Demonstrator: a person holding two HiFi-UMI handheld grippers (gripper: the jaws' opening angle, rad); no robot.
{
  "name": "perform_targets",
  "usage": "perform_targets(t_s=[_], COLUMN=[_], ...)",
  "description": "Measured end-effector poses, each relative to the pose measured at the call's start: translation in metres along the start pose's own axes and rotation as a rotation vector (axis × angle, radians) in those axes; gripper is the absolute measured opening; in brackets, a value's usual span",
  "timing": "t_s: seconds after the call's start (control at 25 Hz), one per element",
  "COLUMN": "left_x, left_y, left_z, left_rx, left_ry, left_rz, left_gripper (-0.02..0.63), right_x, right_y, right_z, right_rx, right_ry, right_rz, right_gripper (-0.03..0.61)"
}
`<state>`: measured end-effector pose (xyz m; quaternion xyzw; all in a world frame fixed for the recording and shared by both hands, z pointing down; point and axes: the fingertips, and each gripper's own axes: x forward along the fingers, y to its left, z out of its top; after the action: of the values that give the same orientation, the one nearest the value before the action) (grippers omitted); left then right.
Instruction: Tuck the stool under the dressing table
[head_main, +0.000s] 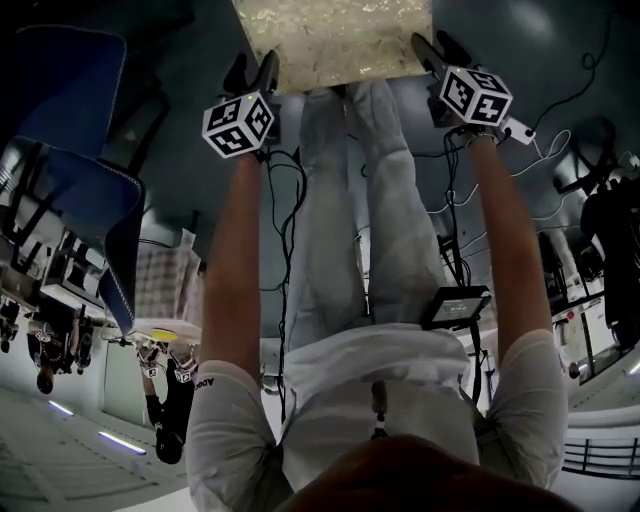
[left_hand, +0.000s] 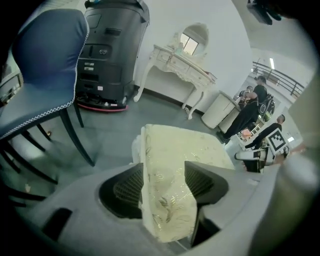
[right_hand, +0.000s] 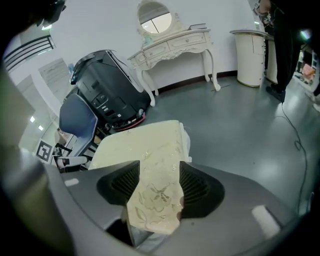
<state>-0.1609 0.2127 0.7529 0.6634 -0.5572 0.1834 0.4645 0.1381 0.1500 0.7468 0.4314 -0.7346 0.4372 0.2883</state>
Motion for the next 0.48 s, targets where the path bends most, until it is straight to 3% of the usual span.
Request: perform_targets(t_s=[0.12,0.24,0.48], left_x=[0.007,0.013,0.017], left_y=[0.008,0.008,0.007], left_z=[-0.006,-0.006,-0.009], left_rx=[-0.016,-0.041,-0.105], left_ry=[0.022,0.037,0.069], left_rz=[0.035,0.022,-0.029], left_gripper=[0.29,0.293,0.244], right_x=[0.009,0.014,0.025], right_y=[-0.007,-0.011,-0.004], right_z=[-0.006,-0.007,-0.008], right_rx=[0.01,0.032,0.048], right_ry=[0.015,0.031,0.079], right_rz=[-0.018,-0.017,-0.003], right_gripper=[0.262,0.267,0.252])
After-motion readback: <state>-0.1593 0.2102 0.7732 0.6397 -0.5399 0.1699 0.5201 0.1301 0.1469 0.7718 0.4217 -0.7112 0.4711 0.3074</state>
